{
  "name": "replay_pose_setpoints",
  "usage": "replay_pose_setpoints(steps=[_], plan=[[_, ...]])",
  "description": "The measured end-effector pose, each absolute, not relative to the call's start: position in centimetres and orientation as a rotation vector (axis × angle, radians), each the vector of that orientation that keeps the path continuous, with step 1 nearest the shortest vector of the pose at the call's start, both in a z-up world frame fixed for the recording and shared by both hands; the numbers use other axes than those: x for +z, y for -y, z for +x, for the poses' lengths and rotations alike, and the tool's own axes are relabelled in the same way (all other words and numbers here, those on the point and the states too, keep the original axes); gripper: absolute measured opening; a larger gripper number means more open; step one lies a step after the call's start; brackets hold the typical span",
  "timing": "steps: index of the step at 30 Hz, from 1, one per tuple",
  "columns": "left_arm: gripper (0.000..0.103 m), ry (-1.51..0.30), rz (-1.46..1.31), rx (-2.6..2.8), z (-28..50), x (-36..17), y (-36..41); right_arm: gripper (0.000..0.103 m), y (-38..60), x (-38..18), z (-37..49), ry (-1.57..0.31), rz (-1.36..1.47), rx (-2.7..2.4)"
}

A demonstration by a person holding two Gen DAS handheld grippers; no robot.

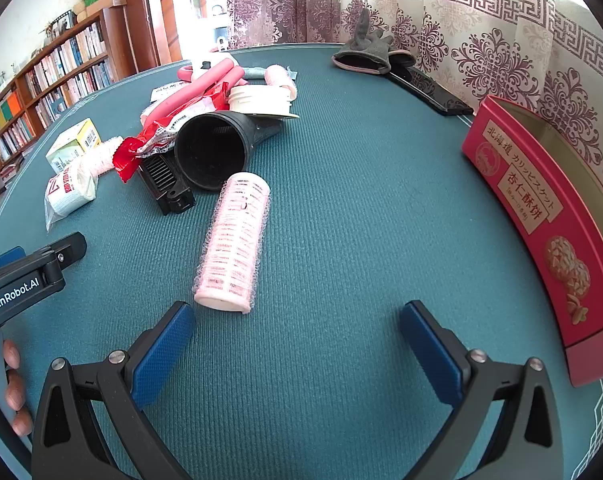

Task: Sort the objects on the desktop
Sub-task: 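Move the left tool toward the bagged white tape roll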

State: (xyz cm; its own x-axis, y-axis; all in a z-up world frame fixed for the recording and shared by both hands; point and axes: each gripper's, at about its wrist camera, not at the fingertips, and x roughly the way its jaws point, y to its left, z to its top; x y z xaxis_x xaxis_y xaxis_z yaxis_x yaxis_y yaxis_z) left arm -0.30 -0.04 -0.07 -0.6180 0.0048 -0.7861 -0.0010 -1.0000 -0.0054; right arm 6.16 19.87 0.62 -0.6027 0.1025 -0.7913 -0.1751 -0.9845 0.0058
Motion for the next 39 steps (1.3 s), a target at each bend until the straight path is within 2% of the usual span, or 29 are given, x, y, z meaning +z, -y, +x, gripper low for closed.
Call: replay_pose_setpoints(steps=[13,26,39], plan=[[0.102,-0.059,-1.355,2.713,-0.1,0.2,1.4,0.103,-19.8,0.7,6.1,-0.123,-1.314,2.677],[0.102,0.063,-1.427,2.85,-3.7,0.0,2.1,0.103,-19.8,0.8,6.1,-0.125,-1.313,2.677],[0.103,0.136,-1.432,2.962,-3.6,-0.4,1.6,0.103,-19.9,1.2,6.1,-0.139,-1.313,2.681]])
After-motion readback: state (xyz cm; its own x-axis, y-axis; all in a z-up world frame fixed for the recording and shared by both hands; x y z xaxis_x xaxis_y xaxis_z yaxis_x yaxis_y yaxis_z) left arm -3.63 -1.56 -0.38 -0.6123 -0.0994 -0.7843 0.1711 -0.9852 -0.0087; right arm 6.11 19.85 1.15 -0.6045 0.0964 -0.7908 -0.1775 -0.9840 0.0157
